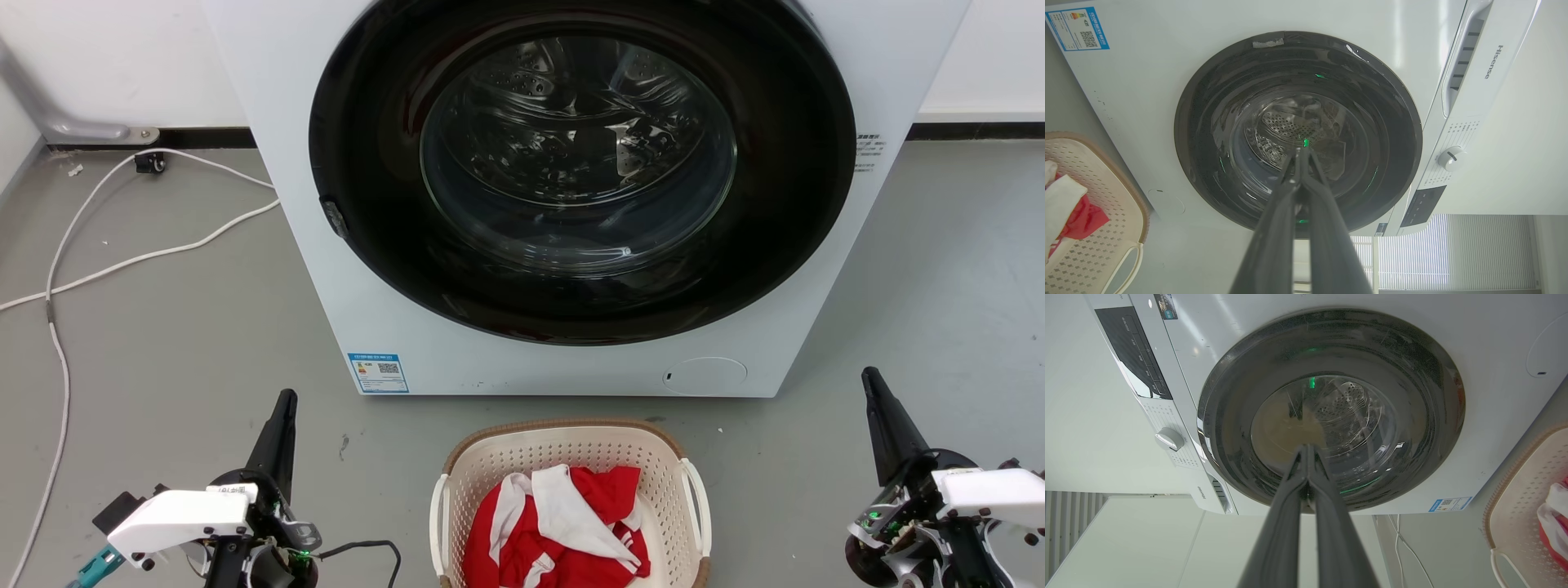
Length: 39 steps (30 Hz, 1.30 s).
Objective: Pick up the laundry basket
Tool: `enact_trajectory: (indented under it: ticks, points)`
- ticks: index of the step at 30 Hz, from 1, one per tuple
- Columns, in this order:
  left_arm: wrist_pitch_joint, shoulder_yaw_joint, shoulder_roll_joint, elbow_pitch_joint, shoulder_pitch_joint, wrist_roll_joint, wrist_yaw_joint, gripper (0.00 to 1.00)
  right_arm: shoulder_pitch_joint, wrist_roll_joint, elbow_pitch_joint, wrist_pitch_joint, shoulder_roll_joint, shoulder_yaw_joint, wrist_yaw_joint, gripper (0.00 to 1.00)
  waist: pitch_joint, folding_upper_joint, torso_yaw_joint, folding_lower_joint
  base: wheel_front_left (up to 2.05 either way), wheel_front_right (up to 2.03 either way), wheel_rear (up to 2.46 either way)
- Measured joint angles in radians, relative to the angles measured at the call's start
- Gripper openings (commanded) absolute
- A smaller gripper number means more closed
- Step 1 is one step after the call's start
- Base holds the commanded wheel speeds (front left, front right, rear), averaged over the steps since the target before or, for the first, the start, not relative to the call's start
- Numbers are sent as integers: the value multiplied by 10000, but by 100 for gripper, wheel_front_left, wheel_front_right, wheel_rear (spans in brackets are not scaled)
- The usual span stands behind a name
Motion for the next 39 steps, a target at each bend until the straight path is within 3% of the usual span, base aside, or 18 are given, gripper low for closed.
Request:
enact_trajectory:
  ticks: [32, 33, 34, 35, 39]
  points:
    - [42, 31, -25, 0, -1, 17, 0, 0, 0, 0, 0, 0, 0, -2, 0, 0, 0, 0, 0, 0, 0, 0, 0]
    - [42, 23, -33, 54, 20, 10, 4, 100, 26, -2, 46, -2, 4, 2, 0, 100, -1, 0, 0, 0, 0, 0, 0]
    - [42, 17, -56, 140, 83, 4, 6, 0, 97, -2, 136, -2, 12, 8, 0, 0, 0, 0, 0, 0, 0, 0, 0]
    - [42, 12, -77, 226, 174, 0, 8, 100, 192, -2, 228, -4, 21, 10, 0, 100, 0, 0, -1, 0, 0, 0, 0]
    - [-59, -12, -125, 389, 441, 6, 15, 100, 472, -13, 385, -109, 36, 59, -15, 100, 2, 0, -2, 0, 0, 0, 0]
